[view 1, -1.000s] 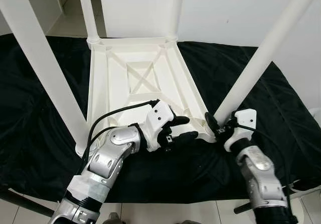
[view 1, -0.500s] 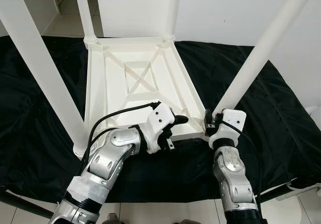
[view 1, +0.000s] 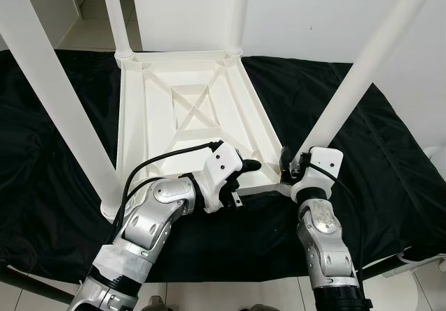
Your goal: Building children table
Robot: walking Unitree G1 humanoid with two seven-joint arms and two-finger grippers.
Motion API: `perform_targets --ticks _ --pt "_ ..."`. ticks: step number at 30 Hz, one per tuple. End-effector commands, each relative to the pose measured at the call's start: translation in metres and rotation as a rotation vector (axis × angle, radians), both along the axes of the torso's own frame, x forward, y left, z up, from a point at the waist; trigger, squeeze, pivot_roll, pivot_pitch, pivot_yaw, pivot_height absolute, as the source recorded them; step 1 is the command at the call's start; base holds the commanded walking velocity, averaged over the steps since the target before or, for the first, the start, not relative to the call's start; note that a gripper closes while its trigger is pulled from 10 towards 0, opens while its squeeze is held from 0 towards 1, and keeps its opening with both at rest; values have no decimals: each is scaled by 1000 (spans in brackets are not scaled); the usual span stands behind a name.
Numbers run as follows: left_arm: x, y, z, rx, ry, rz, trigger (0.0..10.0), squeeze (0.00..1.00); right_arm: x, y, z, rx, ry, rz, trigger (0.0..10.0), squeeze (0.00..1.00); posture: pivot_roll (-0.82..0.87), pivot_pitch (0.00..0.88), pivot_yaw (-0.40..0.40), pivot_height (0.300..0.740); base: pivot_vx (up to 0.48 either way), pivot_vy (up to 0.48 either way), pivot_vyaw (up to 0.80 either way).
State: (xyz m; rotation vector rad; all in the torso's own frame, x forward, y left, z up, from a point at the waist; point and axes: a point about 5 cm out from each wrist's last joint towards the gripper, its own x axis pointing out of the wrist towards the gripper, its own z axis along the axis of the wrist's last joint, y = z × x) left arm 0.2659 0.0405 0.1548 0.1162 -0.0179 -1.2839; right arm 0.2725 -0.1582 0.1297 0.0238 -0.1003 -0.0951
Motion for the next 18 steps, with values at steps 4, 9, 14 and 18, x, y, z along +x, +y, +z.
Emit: perform_targets --ticks 4,9,14,18 --pt "2 -1 1 1 -7 31 10000 0 -7 -18 -1 -38 -5 110 10000 1000 20 0 -53 740 0 0 0" --pt "4 -1 2 -1 -13 30 10000 0 -9 -30 -2 -119 41 366 10000 0 14 0 -42 740 0 0 0" --pt "5 -1 4 -1 -16 27 10000 0 -9 -35 -1 -174 65 502 10000 0 13 0 -37 740 0 0 0" --pt "5 -2 5 -2 -20 18 10000 0 -1 -44 3 -237 92 600 10000 0 18 0 -35 740 0 0 0"
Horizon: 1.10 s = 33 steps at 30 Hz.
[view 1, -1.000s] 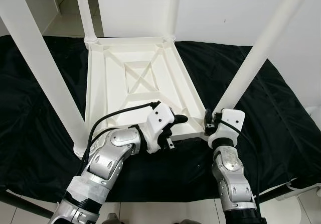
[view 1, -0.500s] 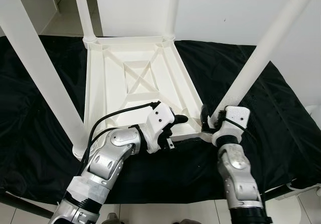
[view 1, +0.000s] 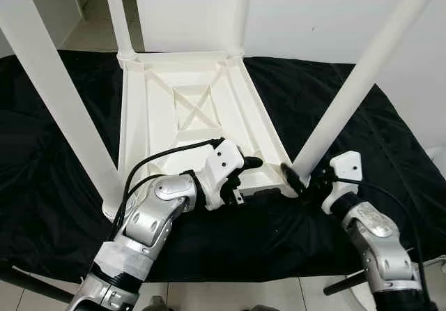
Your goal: Building children table
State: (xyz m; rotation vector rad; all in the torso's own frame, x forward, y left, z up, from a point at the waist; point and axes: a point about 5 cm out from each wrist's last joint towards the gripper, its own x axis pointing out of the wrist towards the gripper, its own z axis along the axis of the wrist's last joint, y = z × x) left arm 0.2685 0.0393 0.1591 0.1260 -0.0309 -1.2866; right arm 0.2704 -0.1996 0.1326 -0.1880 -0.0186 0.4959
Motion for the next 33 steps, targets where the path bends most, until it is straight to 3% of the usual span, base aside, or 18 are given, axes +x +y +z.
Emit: perform_targets --ticks 1,9,10,11,13,14,23,24,25,31,33 --pt "3 0 1 -2 -5 22 10000 0 2 -2 0 -2 11 18 10000 0 18 0 -35 740 0 0 0" --pt "3 1 2 1 -10 20 10000 0 22 -3 -1 -96 66 183 10000 0 30 0 -31 740 0 0 0" --pt "3 1 2 1 -10 20 10000 0 24 -2 -3 -103 73 192 4980 0 33 0 -33 740 0 0 0" --pt "3 1 2 1 -11 20 10000 0 25 -2 -4 -105 79 201 2706 0 34 0 -34 740 0 0 0" --pt "3 1 2 1 -11 20 10000 0 25 -2 -4 -105 79 201 2706 0 34 0 -34 740 0 0 0" --pt "3 0 3 2 -11 19 10000 0 25 0 -7 -108 91 214 0 0 35 0 -35 740 0 0 0" --pt "1 0 2 -2 -11 21 10000 0 16 0 -20 -55 141 223 0 0 38 0 -47 740 0 0 0" --pt "1 -1 2 -2 -11 20 10000 0 15 0 -21 -33 144 214 4314 0 38 0 -47 740 0 0 0" --pt "1 -1 2 -3 -10 19 10000 0 14 0 -21 -1 137 188 10000 0 38 0 -50 740 0 0 0" --pt "0 -2 2 -4 -10 18 10000 0 13 3 -19 55 114 144 10000 0 37 0 -53 740 0 0 0" --pt "-2 -3 0 -5 -5 16 10000 0 12 8 -16 101 65 0 10000 0 34 0 -62 740 0 0 0"
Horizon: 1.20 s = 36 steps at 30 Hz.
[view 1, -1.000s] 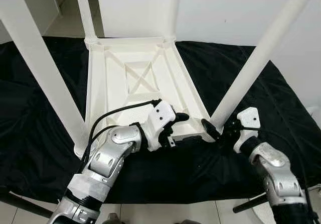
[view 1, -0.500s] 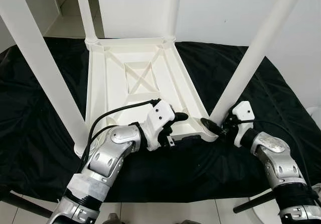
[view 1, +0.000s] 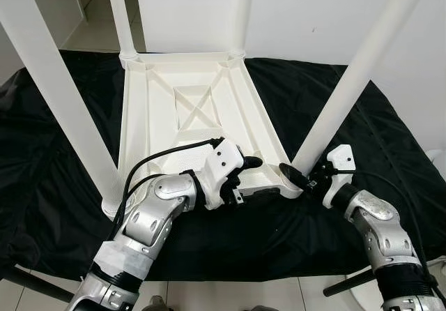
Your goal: Building children table
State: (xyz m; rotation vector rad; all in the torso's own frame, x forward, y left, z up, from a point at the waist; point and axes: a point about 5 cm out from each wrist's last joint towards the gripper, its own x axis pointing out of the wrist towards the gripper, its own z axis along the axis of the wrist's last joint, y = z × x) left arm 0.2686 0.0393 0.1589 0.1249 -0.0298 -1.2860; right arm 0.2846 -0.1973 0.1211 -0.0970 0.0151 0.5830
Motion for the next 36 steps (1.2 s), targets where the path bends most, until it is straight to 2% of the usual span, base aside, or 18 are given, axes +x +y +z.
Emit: perform_targets --ticks 1,2,3,6,10,12,13,14,15,16,17,18,23,26,27,28,36 --pt "-2 -3 1 -5 -7 15 10000 0 -2 6 -5 22 8 -84 10000 0 34 0 -62 740 0 0 0" --pt "-3 -3 0 -5 -5 14 10000 0 -3 9 -4 42 -3 -177 10000 0 35 0 -64 740 0 0 0" --pt "-3 -3 0 -5 -5 14 10000 0 -3 9 -4 42 -3 -177 10000 0 35 0 -64 740 0 0 0" --pt "-5 -3 -2 -2 -2 12 10000 0 -9 20 -7 83 -12 -385 10000 0 36 0 -69 740 0 0 0" --pt "-5 -3 -3 -2 -2 12 10000 0 -11 23 -8 89 -11 -429 10000 0 36 0 -69 740 0 0 0" --pt "-6 -2 -3 -1 0 11 10000 0 -18 32 -15 114 7 -568 10000 0 35 0 -70 740 0 0 0" --pt "-6 -2 -3 -1 0 11 10000 0 -18 32 -15 114 7 -568 10000 0 35 0 -70 740 0 0 0" --pt "-6 -2 -4 1 1 9 10000 0 -22 40 -18 134 20 -654 10000 0 34 0 -69 740 0 0 0" --pt "-6 -2 -4 1 1 9 10000 0 -22 40 -18 134 20 -654 10000 0 34 0 -69 740 0 0 0" --pt "-6 -2 -4 2 2 7 10000 0 -24 47 -19 144 24 -715 10000 0 35 0 -69 740 0 0 0" --pt "-6 -2 -4 2 2 7 10000 0 -24 47 -19 144 24 -715 10000 0 35 0 -69 740 0 0 0" --pt "-7 -2 -4 3 3 3 10000 0 -25 60 -19 169 34 -746 10000 0 32 0 -62 740 0 0 0" --pt "-7 -2 -4 4 4 1 10000 0 -26 63 -17 167 32 -748 10000 0 30 0 -63 740 0 0 0" --pt "-7 -3 -4 6 3 -3 10000 0 -27 58 -15 152 28 -765 10000 0 28 0 -64 740 0 0 0" --pt "-7 -3 -4 6 2 -4 10000 0 -27 54 -14 153 23 -776 10000 686 29 0 -65 740 0 0 0" --pt "-7 -3 -4 5 2 -4 10000 0 -28 52 -13 165 18 -765 10000 1000 30 0 -68 740 0 0 0" --pt "-7 -4 -4 3 3 1 10000 0 -31 44 -1 216 -52 -647 10000 1000 31 0 -71 740 0 0 0"
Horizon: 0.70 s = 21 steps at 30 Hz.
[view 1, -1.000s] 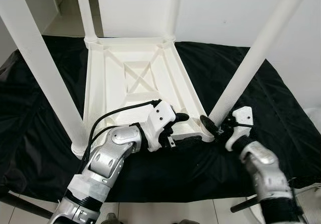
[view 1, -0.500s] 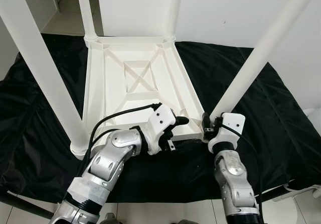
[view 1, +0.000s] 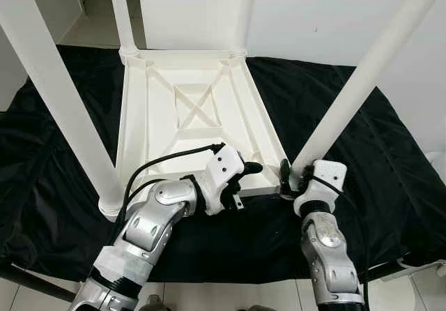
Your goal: Building children table
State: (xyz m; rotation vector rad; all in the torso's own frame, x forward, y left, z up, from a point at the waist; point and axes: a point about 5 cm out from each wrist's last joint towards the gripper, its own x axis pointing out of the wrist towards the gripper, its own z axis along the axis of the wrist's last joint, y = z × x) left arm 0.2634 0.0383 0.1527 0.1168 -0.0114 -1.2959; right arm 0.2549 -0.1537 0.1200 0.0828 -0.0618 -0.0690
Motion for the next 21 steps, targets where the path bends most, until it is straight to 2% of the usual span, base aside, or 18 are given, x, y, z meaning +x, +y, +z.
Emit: perform_targets --ticks 1,2,3,5,6,7,9,12,15,16,17,21 --pt "-1 -2 2 -2 -16 10 10000 0 -2 -4 2 -7 -17 40 10000 1000 32 0 -71 740 0 0 0" --pt "-2 -2 2 -1 -16 11 10000 0 -3 -12 1 -46 -17 97 10000 0 33 0 -71 740 0 0 0" --pt "-2 -2 2 -1 -16 11 10000 0 -3 -12 1 -46 -17 97 10000 0 33 0 -71 740 0 0 0" --pt "-1 -2 2 0 -15 11 10000 0 -4 -23 1 -85 -5 213 10000 0 32 0 -69 740 0 0 0" --pt "-1 -2 2 0 -15 11 10000 0 -4 -23 1 -85 -5 213 10000 0 32 0 -69 740 0 0 0" --pt "-1 -2 2 0 -16 12 10000 0 -4 -28 2 -101 0 277 10000 0 31 0 -68 740 0 0 0" --pt "-1 -2 2 0 -16 12 10000 0 -4 -28 2 -101 0 277 10000 0 31 0 -68 740 0 0 0" --pt "1 -3 3 -2 -18 12 10000 0 2 -41 3 -173 20 485 10000 0 27 0 -60 740 0 0 0" --pt "1 -3 3 -2 -19 11 10000 0 4 -44 4 -187 23 512 10000 0 27 0 -60 740 0 0 0" --pt "2 -4 4 -5 -20 12 10000 0 17 -48 6 -220 38 579 10000 0 29 0 -52 740 0 0 0" --pt "2 -4 5 -6 -20 12 10000 0 23 -48 8 -242 43 610 10000 0 29 0 -52 740 0 0 0" --pt "2 -4 5 -7 -19 15 10000 0 36 -49 10 -293 50 644 10000 0 29 0 -48 740 0 0 0"
